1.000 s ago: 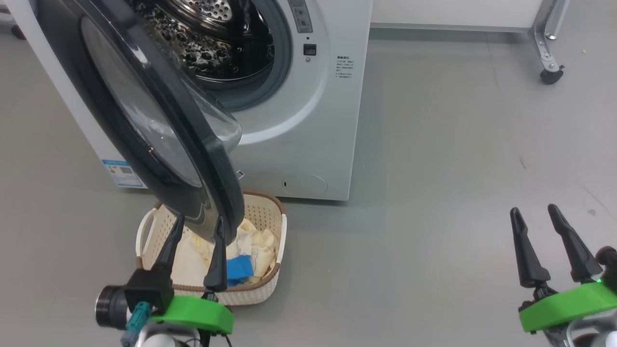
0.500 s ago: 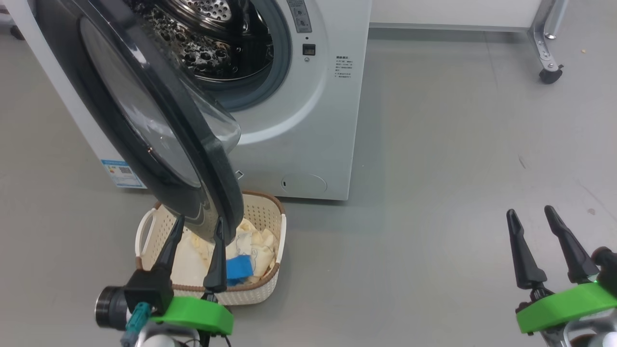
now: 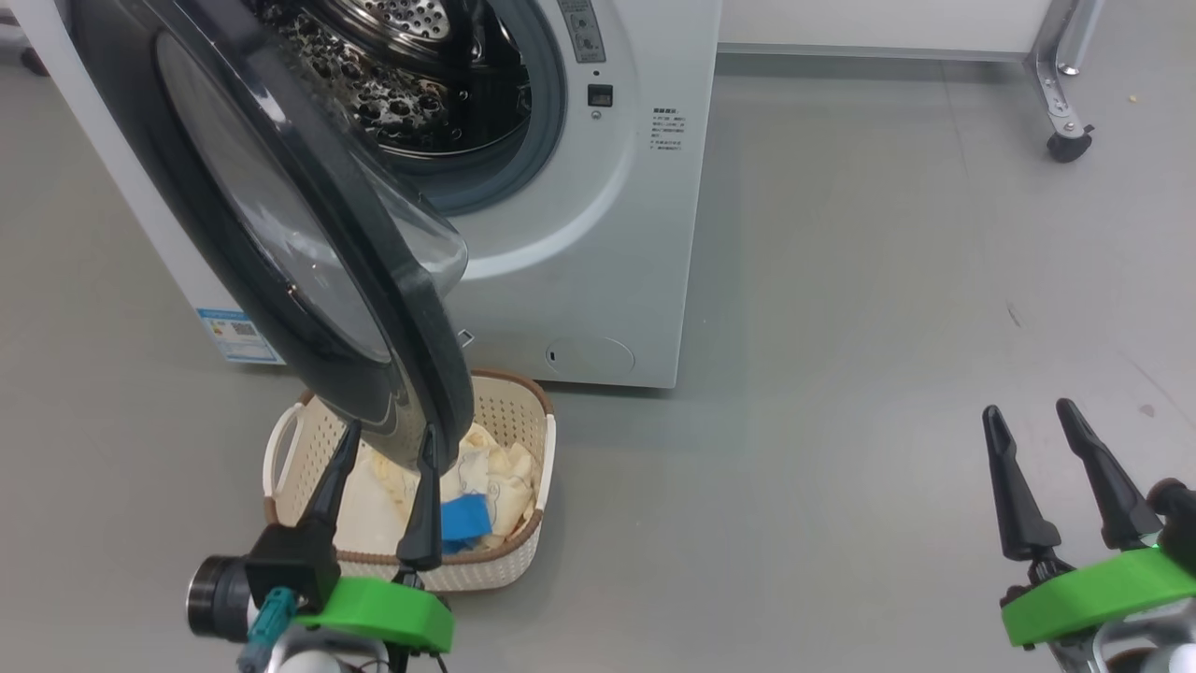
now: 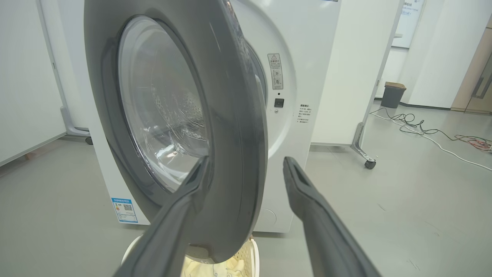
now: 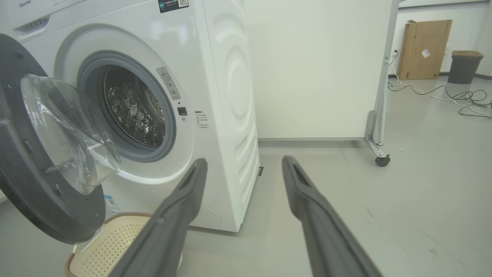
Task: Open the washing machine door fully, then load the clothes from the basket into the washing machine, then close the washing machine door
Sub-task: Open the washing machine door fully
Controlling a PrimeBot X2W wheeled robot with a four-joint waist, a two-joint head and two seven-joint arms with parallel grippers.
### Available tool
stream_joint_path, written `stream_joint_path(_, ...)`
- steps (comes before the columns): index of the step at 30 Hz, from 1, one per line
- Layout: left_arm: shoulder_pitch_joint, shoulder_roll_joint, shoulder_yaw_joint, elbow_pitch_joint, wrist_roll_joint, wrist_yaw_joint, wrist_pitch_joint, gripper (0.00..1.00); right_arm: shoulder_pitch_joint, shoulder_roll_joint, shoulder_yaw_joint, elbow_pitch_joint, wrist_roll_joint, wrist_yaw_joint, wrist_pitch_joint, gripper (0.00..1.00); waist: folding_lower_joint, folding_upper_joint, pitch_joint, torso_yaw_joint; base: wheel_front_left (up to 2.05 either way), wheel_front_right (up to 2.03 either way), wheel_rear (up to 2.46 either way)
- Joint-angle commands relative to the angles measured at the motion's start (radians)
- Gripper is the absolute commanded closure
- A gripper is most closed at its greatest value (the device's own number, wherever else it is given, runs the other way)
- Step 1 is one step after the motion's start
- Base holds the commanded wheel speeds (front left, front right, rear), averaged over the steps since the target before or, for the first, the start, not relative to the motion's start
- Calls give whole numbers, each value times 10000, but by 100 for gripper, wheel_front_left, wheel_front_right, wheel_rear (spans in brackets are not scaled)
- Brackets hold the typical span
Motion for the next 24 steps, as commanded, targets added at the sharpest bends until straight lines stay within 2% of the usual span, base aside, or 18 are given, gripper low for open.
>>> stream_joint_path(1, -247, 71, 278, -295, 78, -6, -111, 0, -100, -236, 112, -354, -24, -29, 12, 0, 1, 0, 10, 3, 0, 0, 0)
stream_joint_path(24, -267, 60, 309, -317, 43, 3, -111, 0, -188, -331, 141, -336, -113, -29, 24, 0, 1, 0, 159, 30, 0, 0, 0)
